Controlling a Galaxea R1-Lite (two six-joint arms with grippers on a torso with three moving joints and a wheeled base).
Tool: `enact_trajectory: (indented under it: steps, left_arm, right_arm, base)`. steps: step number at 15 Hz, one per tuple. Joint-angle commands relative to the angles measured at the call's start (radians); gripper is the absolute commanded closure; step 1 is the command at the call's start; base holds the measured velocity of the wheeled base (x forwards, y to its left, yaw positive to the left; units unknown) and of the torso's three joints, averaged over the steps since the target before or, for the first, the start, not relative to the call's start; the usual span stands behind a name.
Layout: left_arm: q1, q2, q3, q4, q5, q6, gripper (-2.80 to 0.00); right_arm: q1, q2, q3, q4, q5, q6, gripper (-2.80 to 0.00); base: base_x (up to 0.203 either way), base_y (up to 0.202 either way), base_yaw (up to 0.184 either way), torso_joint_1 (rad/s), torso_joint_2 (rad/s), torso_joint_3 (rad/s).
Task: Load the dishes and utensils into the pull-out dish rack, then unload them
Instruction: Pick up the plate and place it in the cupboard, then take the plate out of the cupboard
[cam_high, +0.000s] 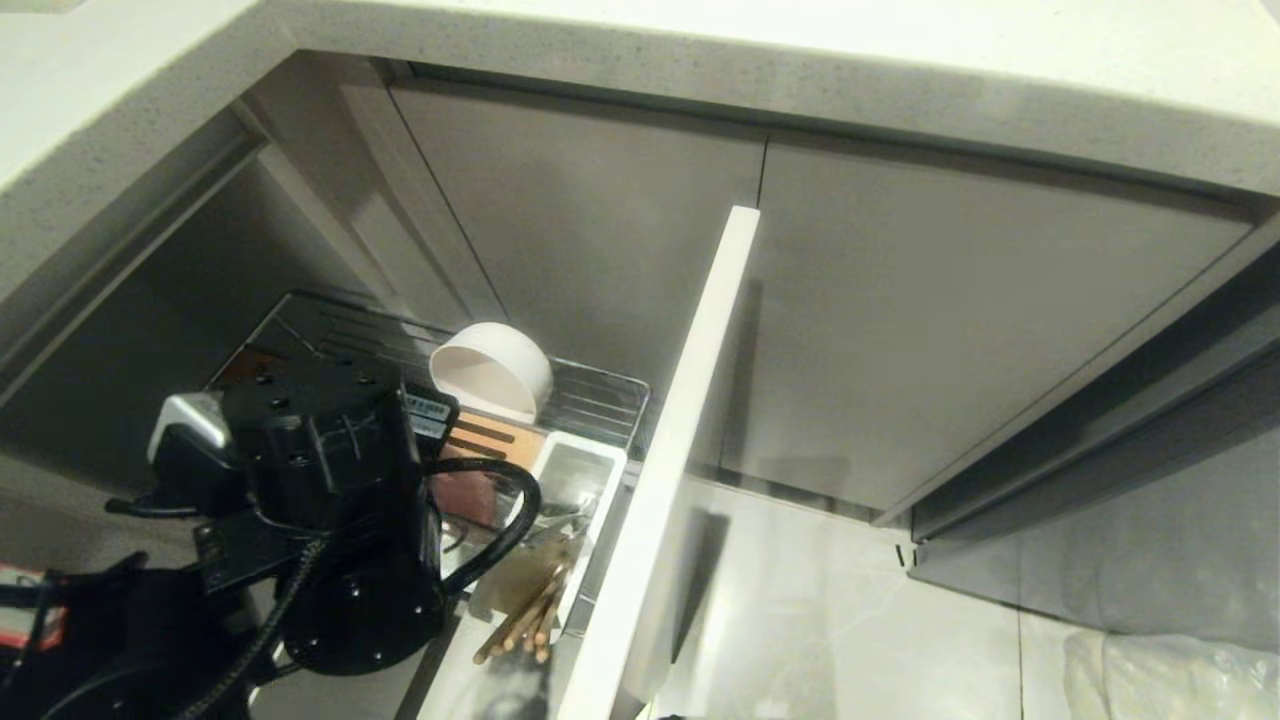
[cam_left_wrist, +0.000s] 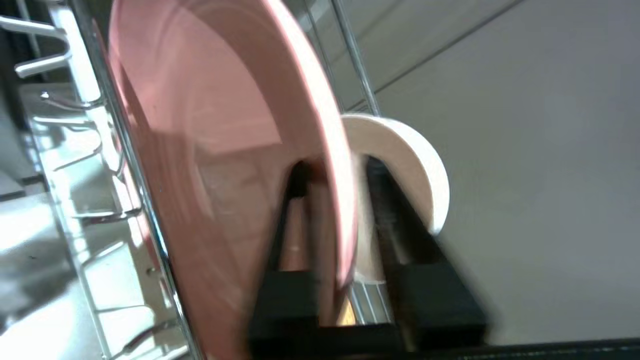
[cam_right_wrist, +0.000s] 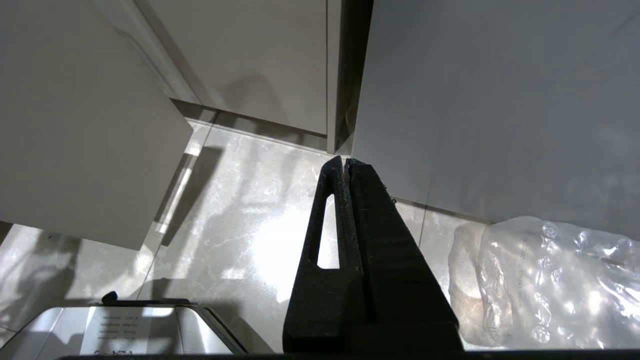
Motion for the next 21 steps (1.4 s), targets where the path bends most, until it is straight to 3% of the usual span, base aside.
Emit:
enact_trajectory:
  steps: [1, 8, 18, 19, 21]
  left_arm:
    - [-0.001, -0.003, -0.002, -0.013, 0.012, -0.005, -2.80]
    - [-0.011, -0.019, -0.007, -0.006, 0.017, 0.010, -2.80]
    - [-0.053, -0.211, -0.144, 0.380, 0.018, 0.009, -2.80]
    - [-0.058, -0.226, -0.163, 0.422, 0.018, 0.009, 0.00]
    - [-0.077, -0.246, -0.195, 0.514, 0.018, 0.009, 0.00]
  right_arm:
    - [0.000, 0.001, 0.000, 0.000, 0.000, 0.000, 0.00]
    - [0.000, 0.001, 0.000, 0.000, 0.000, 0.000, 0.00]
    - [0.000, 0.001, 0.000, 0.000, 0.000, 0.000, 0.00]
    - [0.000, 0.001, 0.000, 0.000, 0.000, 0.000, 0.00]
    - [0.000, 0.001, 0.000, 0.000, 0.000, 0.000, 0.00]
  base:
    - [0.000, 0.000, 0.000, 0.000, 0.00, 0.000]
    - [0.000, 0.000, 0.000, 0.000, 0.00, 0.000]
    - [0.000, 0.000, 0.000, 0.000, 0.00, 0.000]
    - [0.000, 0.000, 0.000, 0.000, 0.00, 0.000]
    - [0.000, 0.000, 0.000, 0.000, 0.00, 0.000]
